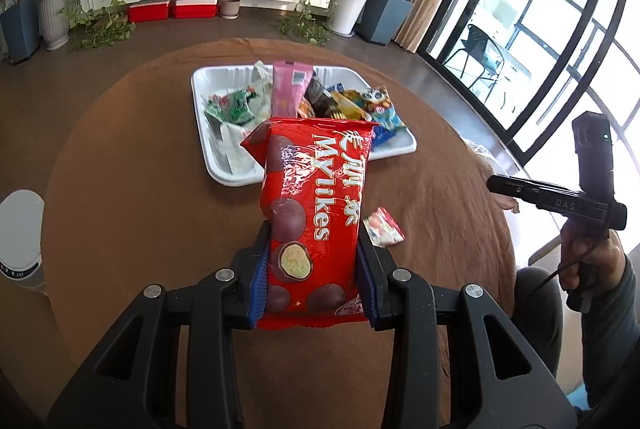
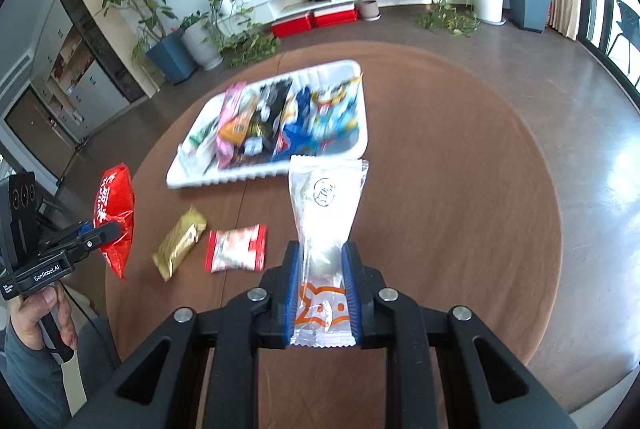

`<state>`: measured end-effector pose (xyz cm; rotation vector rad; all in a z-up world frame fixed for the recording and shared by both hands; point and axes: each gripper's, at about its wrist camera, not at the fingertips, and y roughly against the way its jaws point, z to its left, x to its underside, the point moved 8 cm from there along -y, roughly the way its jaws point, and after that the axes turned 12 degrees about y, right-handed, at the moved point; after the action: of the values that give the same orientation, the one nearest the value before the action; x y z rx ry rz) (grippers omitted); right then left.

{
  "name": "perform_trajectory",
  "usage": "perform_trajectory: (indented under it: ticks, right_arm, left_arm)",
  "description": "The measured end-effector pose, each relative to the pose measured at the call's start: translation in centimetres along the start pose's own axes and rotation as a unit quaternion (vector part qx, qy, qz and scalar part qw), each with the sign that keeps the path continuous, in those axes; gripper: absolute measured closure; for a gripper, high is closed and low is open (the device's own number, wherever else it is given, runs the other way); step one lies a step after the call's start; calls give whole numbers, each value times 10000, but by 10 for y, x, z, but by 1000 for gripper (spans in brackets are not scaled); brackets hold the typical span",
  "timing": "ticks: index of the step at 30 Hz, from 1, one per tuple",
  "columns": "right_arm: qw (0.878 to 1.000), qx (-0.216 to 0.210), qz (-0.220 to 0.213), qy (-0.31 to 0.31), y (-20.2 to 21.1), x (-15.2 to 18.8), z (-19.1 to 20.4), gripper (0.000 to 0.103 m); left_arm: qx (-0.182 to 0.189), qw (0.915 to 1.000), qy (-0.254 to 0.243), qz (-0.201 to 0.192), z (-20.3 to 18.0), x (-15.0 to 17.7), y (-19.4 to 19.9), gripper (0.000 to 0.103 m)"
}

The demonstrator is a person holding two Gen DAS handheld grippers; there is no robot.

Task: Organize snacks
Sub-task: 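Lift both held packets toward the white tray, then lower both packets into the white tray and open both grippers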

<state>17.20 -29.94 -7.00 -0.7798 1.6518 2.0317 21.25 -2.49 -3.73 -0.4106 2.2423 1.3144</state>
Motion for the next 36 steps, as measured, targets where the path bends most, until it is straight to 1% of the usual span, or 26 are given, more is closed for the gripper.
perform_trajectory:
  ticks: [2, 6, 10, 12, 15, 19, 24, 32, 36]
  right_arm:
    - [9999, 42, -140, 19, 3, -20, -6, 81]
    - [9994, -40, -347, 75, -2, -66, -7, 81]
    - [9990, -164, -378, 199, -18, -108, 0, 81]
    - [9986, -207, -380, 301, -30, -129, 7, 81]
    - [9984, -202, -294, 435, -54, -150, 15, 81]
    - [9989, -215, -33, 411, -90, -160, 17, 81]
    - [9992, -65, 236, 332, -129, -154, 11, 81]
    - [9980, 163, 408, 444, -155, -149, 10, 81]
    - [9972, 261, 531, 450, -168, -145, 8, 81]
  left_arm:
    - [-30, 9999, -3, -101, 2, -21, 2, 69]
    - [-101, 9997, -80, -227, 4, -66, 0, 69]
    - [-150, 9994, -99, -285, 6, -105, -10, 69]
    - [-169, 9995, -70, -248, 9, -120, -17, 69]
    - [-226, 9997, -29, -94, 15, -135, -40, 69]
    - [-354, 9993, 23, 97, 26, -143, -73, 69]
    - [-493, 9984, -51, 255, 29, -142, -109, 69]
    - [-579, 9973, 14, 459, 39, -140, -148, 69]
    - [-573, 9972, 40, 476, 39, -141, -164, 68]
